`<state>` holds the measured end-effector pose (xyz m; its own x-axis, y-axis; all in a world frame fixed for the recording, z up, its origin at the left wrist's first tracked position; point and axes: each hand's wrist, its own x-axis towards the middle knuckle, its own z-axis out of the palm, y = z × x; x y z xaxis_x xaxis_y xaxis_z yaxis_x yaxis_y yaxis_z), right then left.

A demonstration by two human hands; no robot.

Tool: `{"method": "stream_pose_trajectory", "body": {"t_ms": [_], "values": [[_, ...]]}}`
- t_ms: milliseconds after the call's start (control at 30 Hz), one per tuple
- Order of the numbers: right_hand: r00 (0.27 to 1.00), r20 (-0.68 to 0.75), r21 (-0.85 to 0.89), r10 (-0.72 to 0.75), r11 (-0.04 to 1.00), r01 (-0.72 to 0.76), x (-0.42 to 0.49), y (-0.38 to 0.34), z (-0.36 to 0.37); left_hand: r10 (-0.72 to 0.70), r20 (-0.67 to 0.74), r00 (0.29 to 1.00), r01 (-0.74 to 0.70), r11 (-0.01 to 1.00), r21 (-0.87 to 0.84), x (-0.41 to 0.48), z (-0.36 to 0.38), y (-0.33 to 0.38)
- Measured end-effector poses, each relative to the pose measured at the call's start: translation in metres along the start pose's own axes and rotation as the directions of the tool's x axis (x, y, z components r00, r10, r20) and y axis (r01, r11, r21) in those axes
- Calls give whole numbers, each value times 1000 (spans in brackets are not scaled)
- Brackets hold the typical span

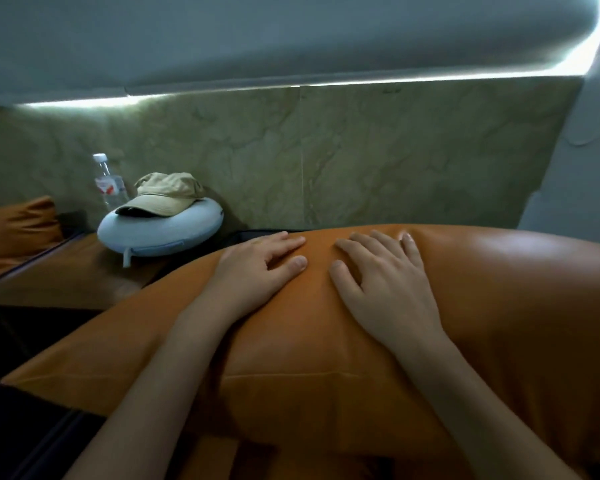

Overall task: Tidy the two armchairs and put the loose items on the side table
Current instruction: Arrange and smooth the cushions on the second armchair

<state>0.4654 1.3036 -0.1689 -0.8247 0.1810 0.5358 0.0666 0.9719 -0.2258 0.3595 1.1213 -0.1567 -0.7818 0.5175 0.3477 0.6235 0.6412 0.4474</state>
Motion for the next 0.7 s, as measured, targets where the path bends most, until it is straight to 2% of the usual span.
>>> {"method": "stream_pose_trajectory", "body": {"t_ms": [167, 333, 533, 700], "values": [[994, -88, -10, -63, 998, 62, -31, -3, -15, 43, -133, 990, -44, 999, -10, -27, -9, 13], [987, -129, -66, -95, 994, 87, -73, 10, -39, 90, -283, 955, -77, 995, 59, -66, -9, 43], [995, -102, -222, -19, 975, -4, -126, 50, -67, 131, -273, 953, -44, 952, 304, -135, 6, 46], [991, -127, -273, 51, 958, -84, -174, 81, -68, 136, -330, 934, -5, 929, 371, -175, 34, 35]]}}
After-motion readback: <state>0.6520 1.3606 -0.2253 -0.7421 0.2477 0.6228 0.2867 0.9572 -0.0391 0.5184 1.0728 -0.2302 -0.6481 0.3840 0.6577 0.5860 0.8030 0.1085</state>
